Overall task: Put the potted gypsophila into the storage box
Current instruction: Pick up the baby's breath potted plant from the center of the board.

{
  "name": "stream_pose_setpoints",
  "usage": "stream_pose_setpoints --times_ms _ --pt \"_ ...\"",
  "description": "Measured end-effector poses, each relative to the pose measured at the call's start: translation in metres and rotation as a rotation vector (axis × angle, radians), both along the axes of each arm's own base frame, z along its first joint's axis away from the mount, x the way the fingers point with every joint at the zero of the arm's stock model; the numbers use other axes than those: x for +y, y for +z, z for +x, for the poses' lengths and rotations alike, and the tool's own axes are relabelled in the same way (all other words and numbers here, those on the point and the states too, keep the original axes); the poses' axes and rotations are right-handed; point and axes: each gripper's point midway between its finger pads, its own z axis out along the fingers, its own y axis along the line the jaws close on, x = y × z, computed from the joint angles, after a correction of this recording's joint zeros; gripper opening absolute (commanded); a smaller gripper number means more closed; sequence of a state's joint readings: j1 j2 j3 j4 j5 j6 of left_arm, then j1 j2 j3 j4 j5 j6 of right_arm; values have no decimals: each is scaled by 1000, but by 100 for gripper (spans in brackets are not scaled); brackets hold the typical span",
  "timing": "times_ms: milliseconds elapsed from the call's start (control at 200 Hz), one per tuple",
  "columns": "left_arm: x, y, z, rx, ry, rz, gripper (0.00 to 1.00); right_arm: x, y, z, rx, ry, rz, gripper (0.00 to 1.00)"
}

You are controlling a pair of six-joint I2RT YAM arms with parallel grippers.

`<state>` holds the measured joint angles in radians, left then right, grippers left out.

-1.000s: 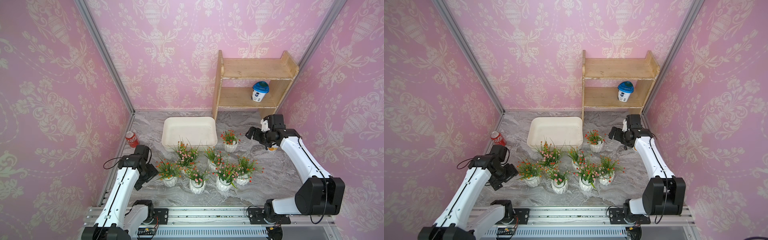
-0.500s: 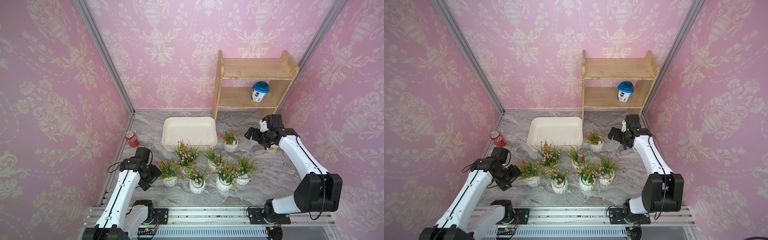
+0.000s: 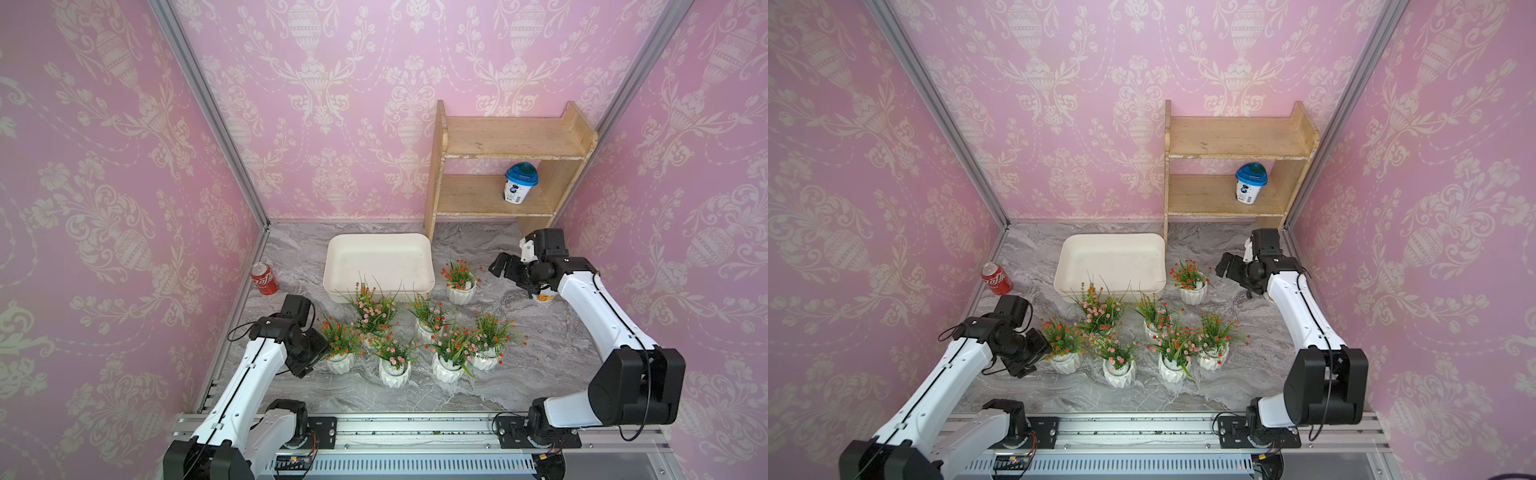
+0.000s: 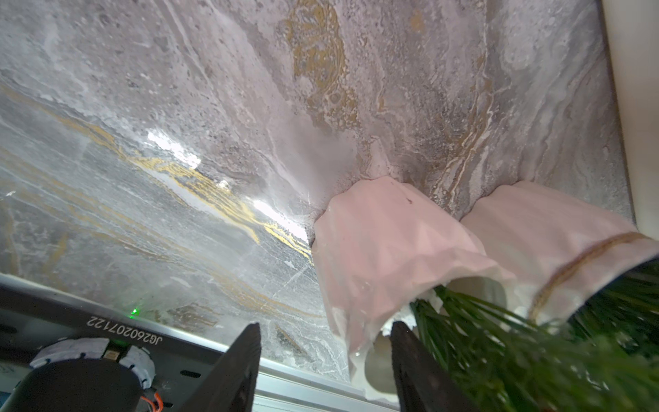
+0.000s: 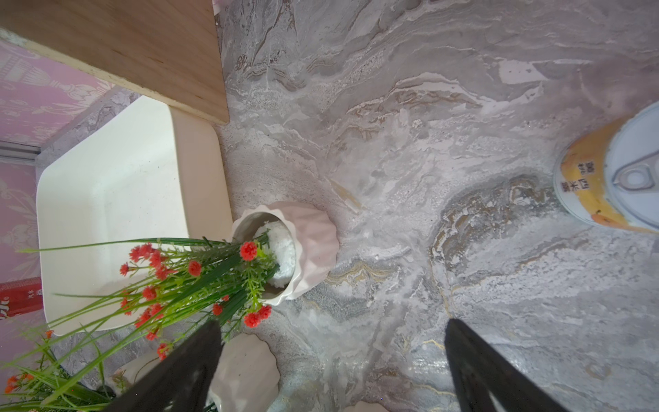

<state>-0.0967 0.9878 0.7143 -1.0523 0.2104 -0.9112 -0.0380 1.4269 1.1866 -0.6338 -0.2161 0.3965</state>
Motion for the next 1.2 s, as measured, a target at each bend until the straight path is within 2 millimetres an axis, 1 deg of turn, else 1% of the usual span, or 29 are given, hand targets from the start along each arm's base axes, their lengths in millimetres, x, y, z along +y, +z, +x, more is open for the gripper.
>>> stream_pose_setpoints --times_ms 105,195,245,330,676,981,1121,1196 --pt "0 -1 0 4 -7 9 52 0 -7 -7 17 -2 -2 99" --pt "0 -2 1 4 -15 21 47 0 -10 -8 25 -2 -2 100" --pt "0 -2 1 2 -21 26 47 0 -11 -9 27 -2 -2 100" --pt "0 -3 1 1 -32 39 47 -1 -10 -9 25 -3 -4 100" --pt "-2 -8 5 6 -70 67 41 -1 -7 -9 16 -3 -4 100" --pt "-1 -11 9 6 -83 88 30 -1 -7 -9 16 -3 -4 100" --pt "-1 -11 10 1 -82 93 28 -1 -7 -9 16 -3 -4 100" --pt "0 -11 11 -1 -82 96 24 -1 -7 -9 16 -3 -4 100"
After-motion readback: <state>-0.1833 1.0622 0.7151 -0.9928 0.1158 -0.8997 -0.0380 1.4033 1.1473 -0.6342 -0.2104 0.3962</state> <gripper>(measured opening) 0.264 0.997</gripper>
